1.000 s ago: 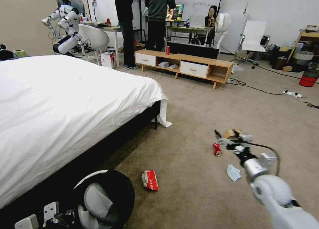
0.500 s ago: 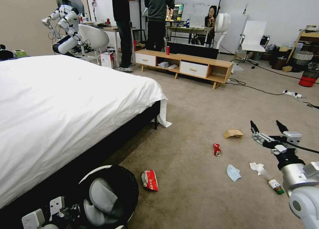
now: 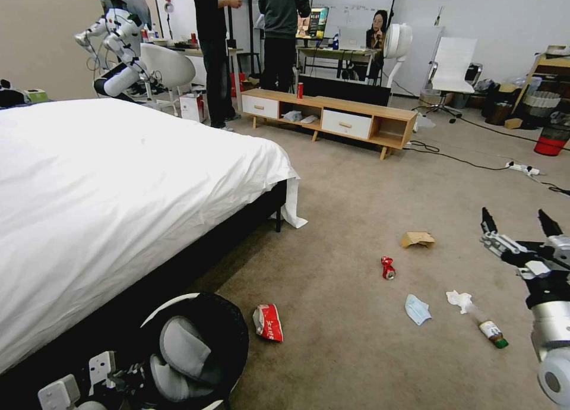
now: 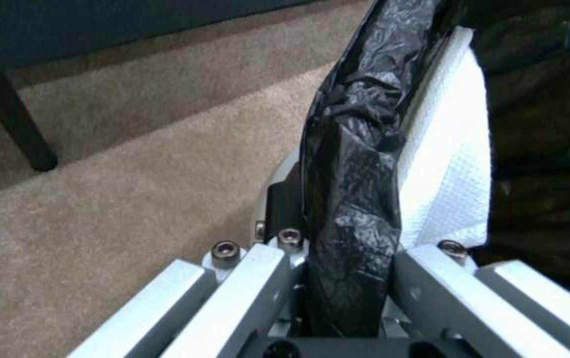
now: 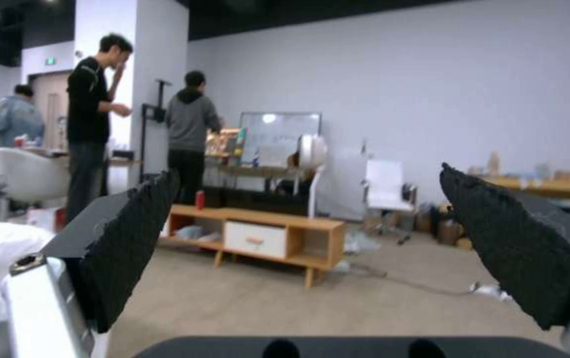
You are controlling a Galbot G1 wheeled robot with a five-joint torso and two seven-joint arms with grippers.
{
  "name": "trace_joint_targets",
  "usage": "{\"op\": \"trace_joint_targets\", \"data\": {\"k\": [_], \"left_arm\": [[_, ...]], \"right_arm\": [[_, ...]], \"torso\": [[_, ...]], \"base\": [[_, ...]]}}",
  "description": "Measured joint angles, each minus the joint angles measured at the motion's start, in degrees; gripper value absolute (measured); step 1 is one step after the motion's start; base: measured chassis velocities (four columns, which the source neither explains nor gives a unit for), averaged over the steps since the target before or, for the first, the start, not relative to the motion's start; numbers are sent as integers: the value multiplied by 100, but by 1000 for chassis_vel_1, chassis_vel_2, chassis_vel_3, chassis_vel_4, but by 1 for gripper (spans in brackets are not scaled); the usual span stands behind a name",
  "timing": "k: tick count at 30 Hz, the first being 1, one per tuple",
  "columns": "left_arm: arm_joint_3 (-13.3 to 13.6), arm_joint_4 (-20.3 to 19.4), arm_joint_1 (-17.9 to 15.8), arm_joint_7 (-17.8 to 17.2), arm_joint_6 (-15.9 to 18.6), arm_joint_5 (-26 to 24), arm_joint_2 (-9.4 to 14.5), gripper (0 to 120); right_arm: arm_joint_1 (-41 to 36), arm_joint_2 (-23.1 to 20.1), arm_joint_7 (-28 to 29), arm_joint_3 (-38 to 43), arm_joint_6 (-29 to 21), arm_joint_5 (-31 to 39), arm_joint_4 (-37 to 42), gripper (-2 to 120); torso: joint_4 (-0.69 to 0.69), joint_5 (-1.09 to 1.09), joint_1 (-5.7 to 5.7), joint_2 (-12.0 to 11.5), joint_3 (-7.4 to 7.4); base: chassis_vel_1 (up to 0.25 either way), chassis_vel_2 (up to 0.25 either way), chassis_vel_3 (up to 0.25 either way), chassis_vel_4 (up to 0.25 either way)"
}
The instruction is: Pick up the trash bin, then pick up the garbage from the floor and place it into the trash bin.
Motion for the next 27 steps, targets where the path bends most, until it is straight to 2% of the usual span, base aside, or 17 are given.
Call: {"op": "trace_joint_targets", "data": {"k": [14, 22, 27], "left_arm": [[35, -19, 36, 113, 0, 82, -2, 1], [55, -23, 55, 133, 0, 81, 24, 1], [89, -35, 77, 139, 0, 86, 37, 1]], "right_arm": [[-485, 693, -134, 461, 356, -242, 516, 100], [-865, 847, -236, 573, 606, -462, 703, 100], [-1030, 912, -108, 587, 742, -804, 648, 100]], "torso": [[1, 1, 0, 0, 0], [1, 0, 0, 0, 0], [0, 0, 0, 0, 0]], "base": [[0, 0, 0, 0], [0, 0, 0, 0], [0, 0, 0, 0]]}}
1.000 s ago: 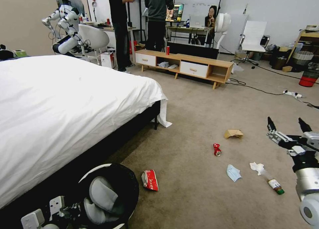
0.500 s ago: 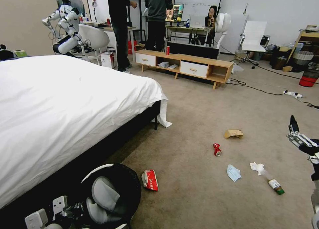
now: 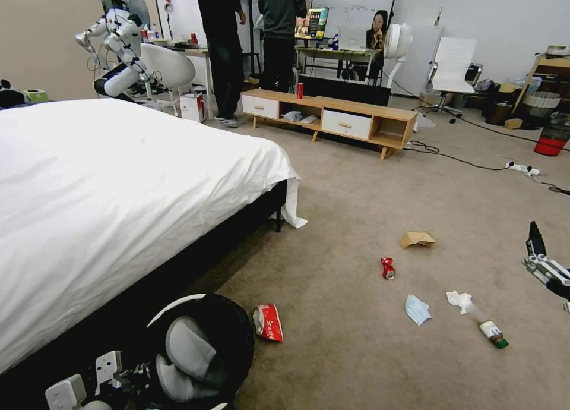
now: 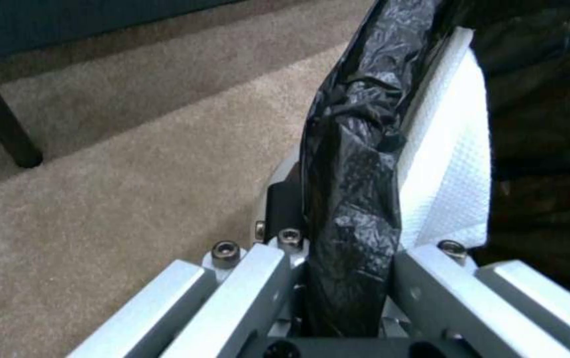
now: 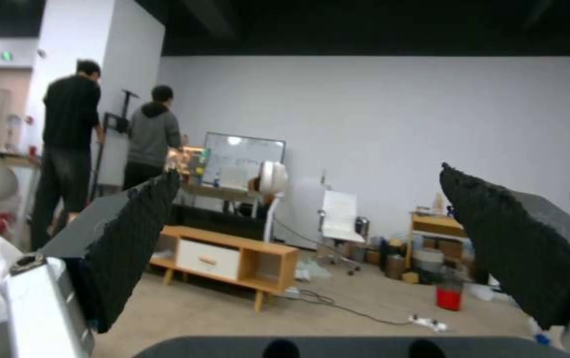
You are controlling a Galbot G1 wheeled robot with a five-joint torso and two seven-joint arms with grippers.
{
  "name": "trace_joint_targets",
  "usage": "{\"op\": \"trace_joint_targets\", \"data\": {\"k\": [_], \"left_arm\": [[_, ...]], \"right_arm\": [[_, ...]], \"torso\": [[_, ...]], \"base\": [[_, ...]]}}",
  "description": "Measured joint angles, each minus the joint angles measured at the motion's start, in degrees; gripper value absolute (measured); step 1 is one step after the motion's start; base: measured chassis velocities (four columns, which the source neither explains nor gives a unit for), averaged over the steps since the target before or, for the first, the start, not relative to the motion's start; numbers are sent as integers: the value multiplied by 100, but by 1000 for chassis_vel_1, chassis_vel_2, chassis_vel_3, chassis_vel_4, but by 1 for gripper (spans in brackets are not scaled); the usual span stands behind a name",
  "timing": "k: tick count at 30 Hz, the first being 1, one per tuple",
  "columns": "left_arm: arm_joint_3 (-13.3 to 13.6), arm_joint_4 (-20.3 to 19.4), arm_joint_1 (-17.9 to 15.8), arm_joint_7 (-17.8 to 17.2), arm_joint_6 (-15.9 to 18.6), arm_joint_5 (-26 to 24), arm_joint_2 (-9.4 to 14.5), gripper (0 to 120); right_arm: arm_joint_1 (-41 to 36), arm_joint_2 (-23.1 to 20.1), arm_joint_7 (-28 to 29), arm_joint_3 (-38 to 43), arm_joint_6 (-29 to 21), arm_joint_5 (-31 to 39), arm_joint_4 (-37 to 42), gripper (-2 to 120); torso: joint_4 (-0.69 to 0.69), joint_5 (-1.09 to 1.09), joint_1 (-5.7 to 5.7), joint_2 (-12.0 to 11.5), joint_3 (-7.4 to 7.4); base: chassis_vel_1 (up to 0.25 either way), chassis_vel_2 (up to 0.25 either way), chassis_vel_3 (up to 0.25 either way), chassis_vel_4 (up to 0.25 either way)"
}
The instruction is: Pick up the trash bin, then pick up the garbage from the floor and place it into the trash bin.
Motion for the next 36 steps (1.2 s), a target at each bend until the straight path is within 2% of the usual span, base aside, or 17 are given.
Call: {"op": "trace_joint_targets", "data": {"k": [15, 29, 36], "left_arm": [[-7, -30, 149, 3, 0, -1, -14, 1], [-219, -276, 290, -411, 0, -440, -79, 1], [-285, -420, 453, -527, 0, -570, -234, 1]], "right_arm": [[-194, 69, 124, -459, 147, -502, -233, 100], [-116, 24, 87, -516, 231, -356, -282, 100], [-12, -28, 15, -552, 282, -192, -273, 100]], "torso": [[1, -1, 0, 0, 0], [-1, 0, 0, 0, 0], [0, 0, 0, 0, 0]], "base": [[0, 0, 0, 0], [0, 0, 0, 0], [0, 0, 0, 0]]}}
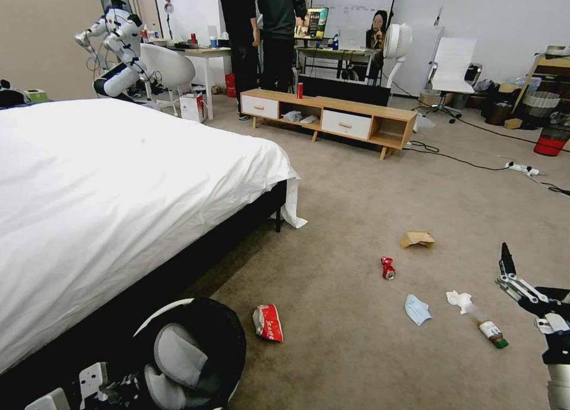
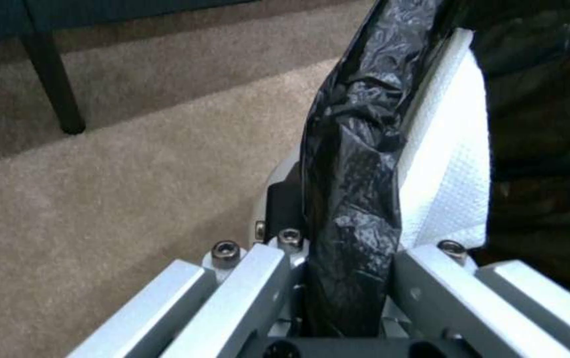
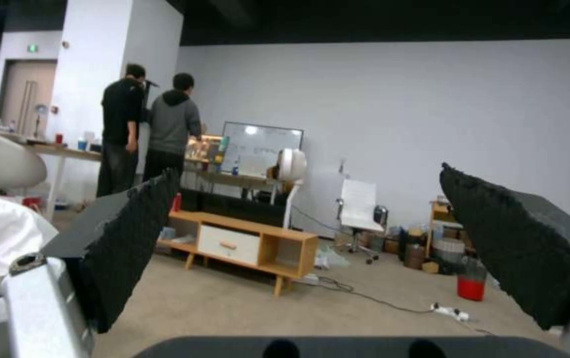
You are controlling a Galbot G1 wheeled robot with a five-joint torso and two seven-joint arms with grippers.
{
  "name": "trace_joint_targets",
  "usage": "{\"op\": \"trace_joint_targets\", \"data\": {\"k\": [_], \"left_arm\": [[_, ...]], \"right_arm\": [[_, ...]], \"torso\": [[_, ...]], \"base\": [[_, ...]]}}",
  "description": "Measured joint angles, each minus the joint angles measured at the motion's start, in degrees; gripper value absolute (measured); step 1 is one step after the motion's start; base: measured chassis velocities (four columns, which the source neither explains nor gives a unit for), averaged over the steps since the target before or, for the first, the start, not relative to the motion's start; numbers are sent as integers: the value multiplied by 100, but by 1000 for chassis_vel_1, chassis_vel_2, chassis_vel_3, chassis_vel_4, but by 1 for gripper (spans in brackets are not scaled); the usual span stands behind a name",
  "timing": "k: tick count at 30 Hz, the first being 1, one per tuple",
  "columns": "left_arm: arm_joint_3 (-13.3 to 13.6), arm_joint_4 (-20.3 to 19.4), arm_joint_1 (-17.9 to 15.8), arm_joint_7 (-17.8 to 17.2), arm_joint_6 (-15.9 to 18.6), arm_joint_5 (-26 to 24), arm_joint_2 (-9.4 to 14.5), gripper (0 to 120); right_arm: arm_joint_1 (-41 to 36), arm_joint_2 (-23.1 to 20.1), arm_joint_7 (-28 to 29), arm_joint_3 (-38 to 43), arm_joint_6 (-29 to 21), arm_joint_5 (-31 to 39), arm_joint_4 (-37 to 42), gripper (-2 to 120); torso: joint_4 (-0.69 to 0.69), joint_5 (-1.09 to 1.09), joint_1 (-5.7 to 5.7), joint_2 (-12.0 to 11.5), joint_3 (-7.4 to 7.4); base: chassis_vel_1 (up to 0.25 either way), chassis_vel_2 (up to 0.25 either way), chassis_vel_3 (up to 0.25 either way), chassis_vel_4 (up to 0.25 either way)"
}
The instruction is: Pick up the trash bin, then pick up the garbage from the floor and place it into the trash bin.
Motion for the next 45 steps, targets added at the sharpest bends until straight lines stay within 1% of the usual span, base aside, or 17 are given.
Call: {"op": "trace_joint_targets", "data": {"k": [6, 9, 18, 20, 23, 25, 28, 31, 34, 38, 40, 45], "left_arm": [[-42, -136, 51, -98, 0, -81, -115, 1], [-43, -194, 76, -168, 0, -144, -151, 1], [-78, -267, 149, -232, 0, -166, -225, 1], [-45, -321, 145, -258, 0, -159, -330, 1], [-19, -334, 145, -256, 0, -130, -378, 1], [-4, -349, 141, -250, 0, -53, -487, 1], [-1, -378, 155, -232, 0, -9, -547, 1], [-19, -440, 198, -205, 1, 79, -676, 1], [-29, -475, 233, -165, 1, 144, -744, 1], [-37, -514, 272, -99, 1, 253, -775, 1], [-37, -560, 302, -2, 1, 399, -778, 1], [-47, -557, 285, 57, 1, 488, -776, 1]], "right_arm": [[52, -14, -3, -101, 1, 33, -29, 100], [65, -12, -8, -130, 9, 40, -28, 100], [56, -9, -52, -152, 86, 74, -15, 100], [51, -17, -55, -154, 93, 94, 6, 100], [52, -39, -57, -157, 94, 122, 7, 100], [64, -103, -61, -199, 112, 165, -9, 100], [94, -131, -62, -250, 115, 187, -18, 100], [185, -156, -62, -382, 115, 217, -33, 100], [209, -176, -62, -458, 119, 230, -40, 100], [236, -195, -73, -561, 158, 232, -63, 100], [289, -239, -84, -631, 175, 235, -79, 100], [325, -305, -78, -634, 145, 247, -81, 100]], "torso": [[0, 0, 0, 0, 0], [-1, 0, 0, 0, 0], [0, 0, 0, 0, 0], [0, 0, 1, 0, 0], [-1, 0, 0, 0, 0], [-1, 0, 1, 0, 0], [0, 0, 1, 0, 0], [0, 0, 1, 0, 0], [1, 0, 1, 0, 0], [0, 0, 1, 0, 0], [0, 0, 1, 0, 0], [0, -1, 1, 0, 0]], "base": [[0, 0, 0, 0], [0, 0, 0, 0], [0, 0, 0, 0], [0, 0, 0, 0], [0, 0, 0, 0], [0, 0, 0, 0], [0, 0, 0, 0], [0, 0, 0, 0], [0, 0, 0, 0], [0, 0, 0, 0], [0, 0, 0, 0], [0, 0, 0, 0]]}}
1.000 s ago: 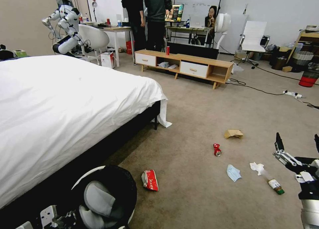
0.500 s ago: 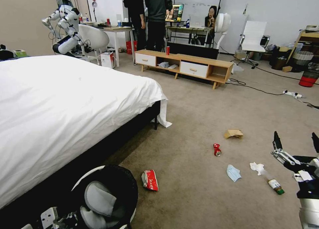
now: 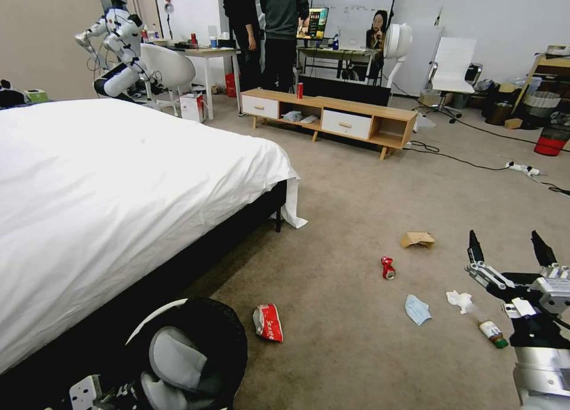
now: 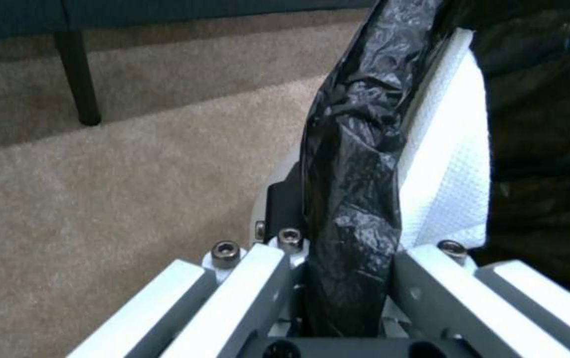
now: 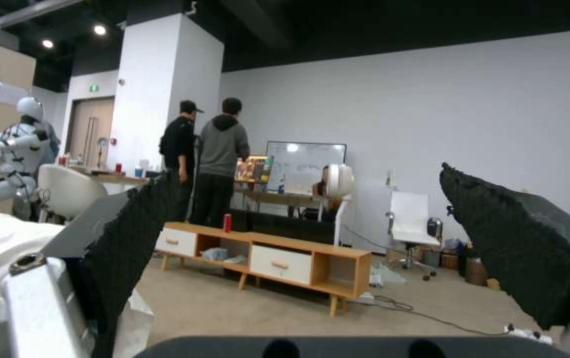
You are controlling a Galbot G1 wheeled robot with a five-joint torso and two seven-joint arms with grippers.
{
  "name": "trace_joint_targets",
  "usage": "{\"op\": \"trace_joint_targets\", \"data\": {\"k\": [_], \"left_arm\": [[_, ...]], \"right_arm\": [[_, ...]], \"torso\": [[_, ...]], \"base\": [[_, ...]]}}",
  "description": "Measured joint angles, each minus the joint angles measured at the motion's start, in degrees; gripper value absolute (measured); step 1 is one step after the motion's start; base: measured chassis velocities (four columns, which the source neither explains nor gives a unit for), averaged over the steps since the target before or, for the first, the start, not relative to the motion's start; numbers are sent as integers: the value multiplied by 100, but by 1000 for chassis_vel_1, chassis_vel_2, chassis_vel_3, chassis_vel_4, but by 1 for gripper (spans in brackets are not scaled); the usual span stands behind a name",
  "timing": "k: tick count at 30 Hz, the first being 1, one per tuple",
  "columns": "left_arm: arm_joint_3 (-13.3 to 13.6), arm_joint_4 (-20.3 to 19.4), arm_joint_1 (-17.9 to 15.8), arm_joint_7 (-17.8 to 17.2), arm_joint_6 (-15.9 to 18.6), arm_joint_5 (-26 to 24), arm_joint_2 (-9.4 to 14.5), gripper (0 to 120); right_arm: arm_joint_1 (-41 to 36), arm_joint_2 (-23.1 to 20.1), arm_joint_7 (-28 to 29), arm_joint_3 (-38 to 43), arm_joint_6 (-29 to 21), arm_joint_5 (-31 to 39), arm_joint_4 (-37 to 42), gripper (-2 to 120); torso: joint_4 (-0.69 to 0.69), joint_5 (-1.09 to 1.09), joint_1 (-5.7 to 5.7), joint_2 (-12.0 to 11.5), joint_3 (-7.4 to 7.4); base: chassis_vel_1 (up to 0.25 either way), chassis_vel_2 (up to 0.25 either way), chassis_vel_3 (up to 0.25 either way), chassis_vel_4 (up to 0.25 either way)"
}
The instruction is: Pick up the trash bin, then pick up the garbage from the floor and place it into the trash bin.
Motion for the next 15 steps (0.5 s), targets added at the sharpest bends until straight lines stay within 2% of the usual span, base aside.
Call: {"op": "trace_joint_targets", "data": {"k": [15], "left_arm": [[-115, 177, -77, 32, 0, -44, 7, 1]], "right_arm": [[23, 27, 9, -100, -125, -75, -95, 100]], "torso": [[0, 0, 0, 0, 0]], "base": [[0, 0, 0, 0]]}}
